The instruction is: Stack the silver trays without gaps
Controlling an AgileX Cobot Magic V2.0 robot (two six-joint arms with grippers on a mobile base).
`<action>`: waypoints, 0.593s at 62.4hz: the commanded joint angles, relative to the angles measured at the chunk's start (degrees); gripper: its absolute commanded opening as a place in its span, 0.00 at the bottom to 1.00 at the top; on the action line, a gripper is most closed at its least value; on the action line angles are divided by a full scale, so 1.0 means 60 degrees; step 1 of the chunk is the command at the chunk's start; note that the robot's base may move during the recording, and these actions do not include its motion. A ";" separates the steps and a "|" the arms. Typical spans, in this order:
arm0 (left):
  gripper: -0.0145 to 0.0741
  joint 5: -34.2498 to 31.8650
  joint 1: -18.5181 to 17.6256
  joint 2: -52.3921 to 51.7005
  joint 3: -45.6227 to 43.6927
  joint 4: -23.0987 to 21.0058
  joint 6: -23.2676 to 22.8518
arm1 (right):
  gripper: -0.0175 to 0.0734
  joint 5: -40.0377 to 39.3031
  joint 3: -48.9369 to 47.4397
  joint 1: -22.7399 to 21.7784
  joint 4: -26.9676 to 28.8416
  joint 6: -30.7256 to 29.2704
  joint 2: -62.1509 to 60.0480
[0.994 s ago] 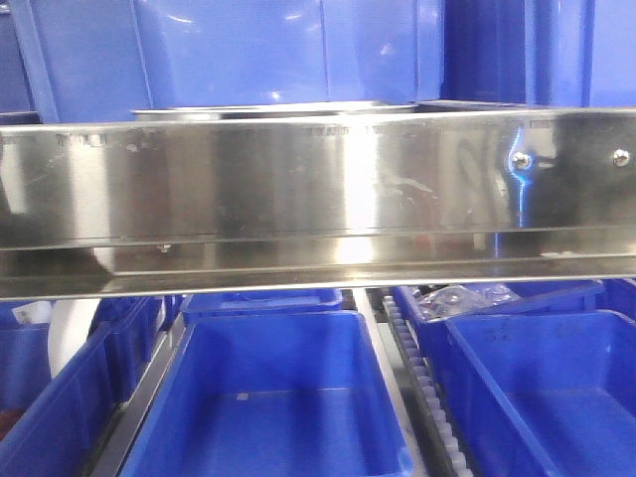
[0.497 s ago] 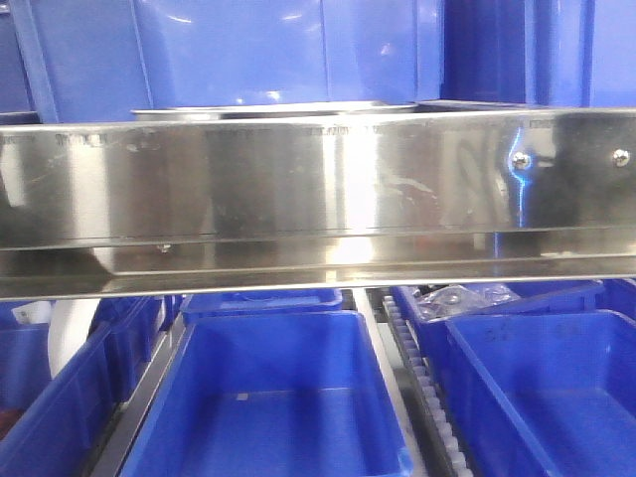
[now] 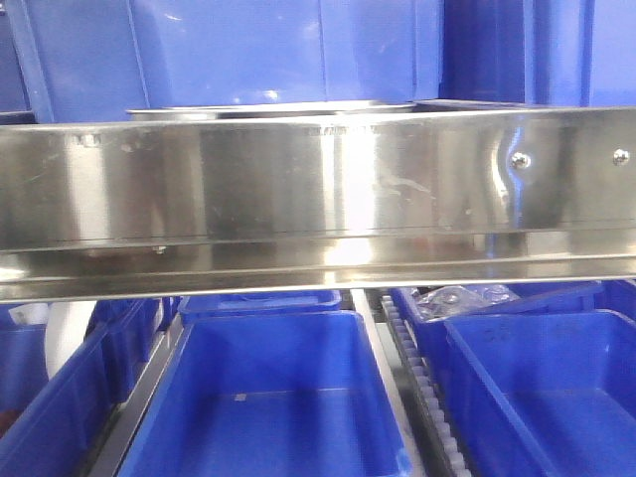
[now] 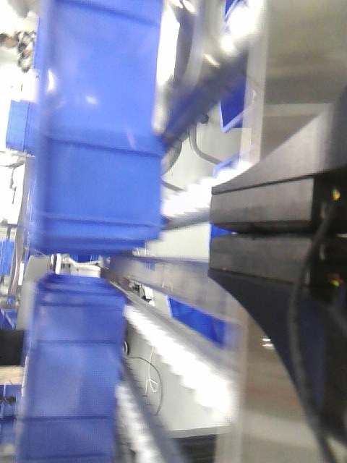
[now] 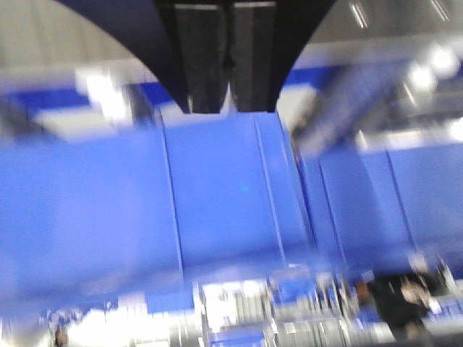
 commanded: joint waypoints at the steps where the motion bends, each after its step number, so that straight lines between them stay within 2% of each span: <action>1: 0.18 0.0112 -0.0023 0.0651 -0.1567 0.0071 0.0242 | 0.39 0.0100 -0.1339 -0.0006 0.0044 -0.0022 0.0458; 7: 0.33 0.0339 -0.0200 0.1605 -0.2764 0.0071 0.0384 | 0.61 0.0555 -0.2353 -0.0006 0.0044 -0.0022 0.1250; 13: 0.56 0.0477 -0.0496 0.2744 -0.3718 0.0071 0.0474 | 0.81 0.0593 -0.3197 -0.0006 0.0044 -0.0022 0.2290; 17: 0.67 0.0738 -0.0687 0.3566 -0.4277 0.0071 0.0474 | 0.88 0.0648 -0.3710 -0.0006 0.0044 -0.0022 0.3027; 22: 0.72 0.1372 -0.0932 0.4550 -0.5039 0.0071 0.0566 | 0.88 0.0818 -0.4381 0.0043 0.0062 -0.0022 0.3912; 27: 0.72 0.1570 -0.1490 0.5402 -0.5811 -0.0160 0.1369 | 0.88 0.1159 -0.5000 0.0285 0.0112 -0.0022 0.4753; 33: 0.72 0.1919 -0.2397 0.6268 -0.6683 -0.0511 0.2300 | 0.88 0.1845 -0.5953 0.1027 0.0188 -0.0031 0.5705; 37: 0.72 0.2423 -0.3106 0.6969 -0.7404 -0.0528 0.2382 | 0.88 0.2204 -0.6609 0.1717 0.0188 -0.0107 0.6380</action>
